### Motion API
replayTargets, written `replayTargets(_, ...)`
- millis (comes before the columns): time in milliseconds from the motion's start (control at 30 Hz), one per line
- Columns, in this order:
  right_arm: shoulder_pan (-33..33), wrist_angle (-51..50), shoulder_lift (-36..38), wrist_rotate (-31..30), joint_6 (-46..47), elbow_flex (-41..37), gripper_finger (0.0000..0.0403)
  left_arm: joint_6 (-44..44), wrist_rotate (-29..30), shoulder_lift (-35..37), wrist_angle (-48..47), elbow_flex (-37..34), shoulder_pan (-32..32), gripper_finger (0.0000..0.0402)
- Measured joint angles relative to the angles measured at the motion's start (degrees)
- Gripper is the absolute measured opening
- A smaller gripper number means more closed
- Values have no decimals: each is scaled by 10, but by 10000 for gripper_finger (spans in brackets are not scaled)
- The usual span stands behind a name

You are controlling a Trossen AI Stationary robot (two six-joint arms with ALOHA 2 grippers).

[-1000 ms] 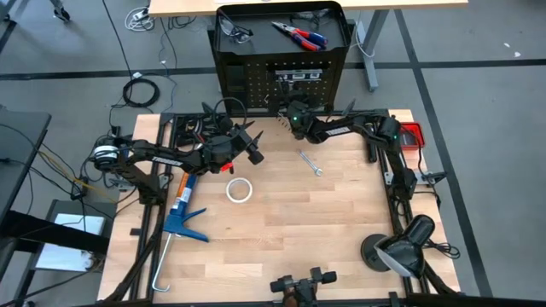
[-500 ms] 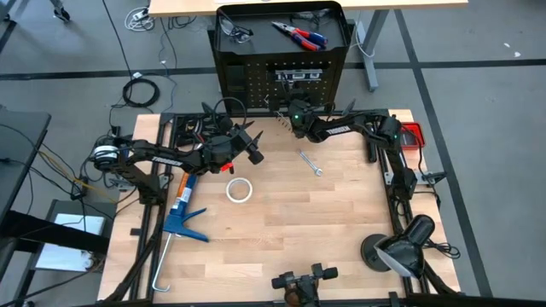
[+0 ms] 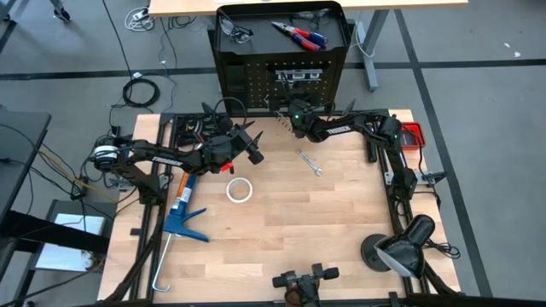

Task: Hang tools onto peg board
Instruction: Unhang the wrench from the peg board

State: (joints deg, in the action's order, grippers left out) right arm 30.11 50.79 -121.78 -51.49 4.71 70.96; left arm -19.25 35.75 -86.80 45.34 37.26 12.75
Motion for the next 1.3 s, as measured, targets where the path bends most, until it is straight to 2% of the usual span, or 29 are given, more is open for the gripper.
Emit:
replayTargets(1000,1,-4,0,-2,0,0,65,0,0,0,0,0,0,211)
replayTargets(1300,1,-8,0,8,3,0,48,0,0,0,0,0,0,211)
